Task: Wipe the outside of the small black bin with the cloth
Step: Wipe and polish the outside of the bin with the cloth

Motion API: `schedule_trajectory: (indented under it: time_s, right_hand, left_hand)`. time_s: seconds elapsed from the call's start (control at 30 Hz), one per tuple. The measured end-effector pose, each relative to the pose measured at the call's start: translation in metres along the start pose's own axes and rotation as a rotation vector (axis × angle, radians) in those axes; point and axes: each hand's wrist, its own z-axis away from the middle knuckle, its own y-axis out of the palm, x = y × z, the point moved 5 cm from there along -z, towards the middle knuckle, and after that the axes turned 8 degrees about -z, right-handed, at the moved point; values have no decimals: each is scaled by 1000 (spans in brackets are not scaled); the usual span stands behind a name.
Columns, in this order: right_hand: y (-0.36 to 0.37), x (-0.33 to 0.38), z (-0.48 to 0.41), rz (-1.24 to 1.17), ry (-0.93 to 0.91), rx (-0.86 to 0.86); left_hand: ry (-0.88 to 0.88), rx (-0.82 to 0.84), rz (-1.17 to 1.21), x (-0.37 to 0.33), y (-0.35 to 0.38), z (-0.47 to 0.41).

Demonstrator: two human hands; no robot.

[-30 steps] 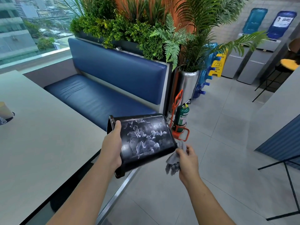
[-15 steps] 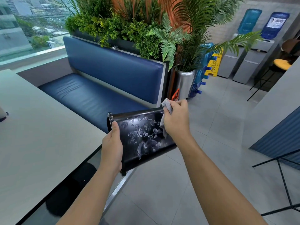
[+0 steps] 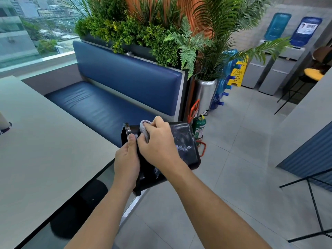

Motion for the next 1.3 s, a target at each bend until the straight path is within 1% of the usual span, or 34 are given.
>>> schedule_trajectory:
  time_s: [0.1, 0.2, 0.27, 0.33, 0.43, 0.53, 0.63, 0.73, 0.8, 0.83, 0.9, 0.93, 0.97, 1.0, 1.07, 1.1, 1.13, 1.23, 1.27, 1.3]
  right_hand:
    - [2, 4, 1, -23, -35, 36]
    - [-2, 2, -10, -53, 26, 90]
    - [-13, 5, -20, -97, 70, 68]
    - [-26, 11, -21, -112, 93, 37]
    - [-23, 22, 11, -71, 72, 97]
    - [-2, 25, 66, -47, -9, 176]
    - [1, 2, 90, -53, -13, 144]
    - [-3, -15, 74, -70, 42, 10]
    - [0, -5, 66, -81, 19, -38]
    - [5, 4, 69, -88, -18, -20]
    - [10, 15, 84, -112, -96, 72]
    - [8, 14, 92, -121, -112, 108]
    - [4, 8, 95, -124, -103, 110]
    - [-2, -2, 93, -128, -71, 79]
    - [-9, -18, 80, -125, -8, -45]
    - [-10, -17, 73, -117, -8, -89]
    - [-6, -11, 71, -115, -24, -96]
    - [10, 12, 89, -144, -102, 47]
    - [8, 10, 96, -152, -106, 81]
    - [3, 3, 97, -159, -82, 75]
  left_hand:
    - [-7, -10, 3, 2, -1, -3]
    - [21, -45, -44, 4, -3, -3]
    - [55, -50, -61, 2, -3, 0]
    - [53, -60, -33, -3, -6, 0]
    - [-6, -45, 79, -4, -7, -7]
    - [-64, -92, 155, -4, -12, -16]
    - [-103, -142, 208, 0, -20, -25]
    - [-111, -130, 215, 0, -21, -23]
    - [-102, -123, 207, -5, -17, -20]
    - [-97, -135, 202, -8, -16, -18]
    - [-93, -153, 210, -11, -18, -20]
    - [-100, -155, 219, -11, -20, -22]
    - [-112, -154, 233, -8, -22, -25]
    - [-122, -150, 255, -6, -24, -27]
    - [-116, -134, 276, -6, -22, -26]
    - [-105, -135, 266, -8, -19, -25]
    - [-96, -145, 253, -9, -18, -23]
    - [-91, -196, 209, -9, -23, -23]
    - [-91, -204, 211, -10, -26, -24]
    - [-95, -208, 219, -8, -29, -27]
